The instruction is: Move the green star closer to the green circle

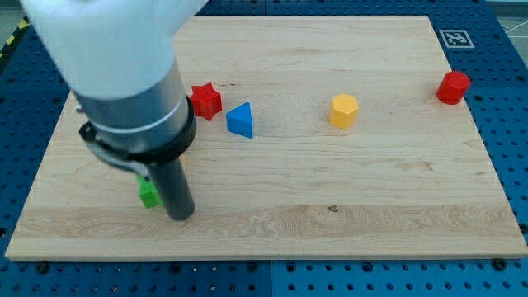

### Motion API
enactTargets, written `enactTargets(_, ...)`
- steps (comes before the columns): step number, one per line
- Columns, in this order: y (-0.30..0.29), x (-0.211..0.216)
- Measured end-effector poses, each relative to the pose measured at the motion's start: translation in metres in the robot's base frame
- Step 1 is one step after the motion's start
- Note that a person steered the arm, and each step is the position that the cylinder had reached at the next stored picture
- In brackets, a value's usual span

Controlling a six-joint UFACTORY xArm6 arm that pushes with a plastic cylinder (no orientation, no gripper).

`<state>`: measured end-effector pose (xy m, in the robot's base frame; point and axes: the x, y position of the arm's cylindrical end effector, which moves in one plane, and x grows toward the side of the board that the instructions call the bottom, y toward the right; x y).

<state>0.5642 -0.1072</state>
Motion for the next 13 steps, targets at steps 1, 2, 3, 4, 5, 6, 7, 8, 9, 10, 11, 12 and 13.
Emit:
enactTargets(1,-0.001,-0.035)
enactTargets(2,-0.011,-0.053)
enactTargets(3,-0.022,-0.053)
enactTargets(4,0.008,-0.041)
enactTargets(5,0.011,-0.027)
enactTargets(6,0.009,-0.025)
enactTargets(7,-0.01,-0.023)
enactTargets(8,-0.028,-0.023)
enactTargets(9,-0.043,-0.023)
enactTargets(10,-0.044,-0.019)
enactTargets(11,-0.037,0.009)
enactTargets(12,-0.049,0.024)
enactTargets(13,-0.067,0.024)
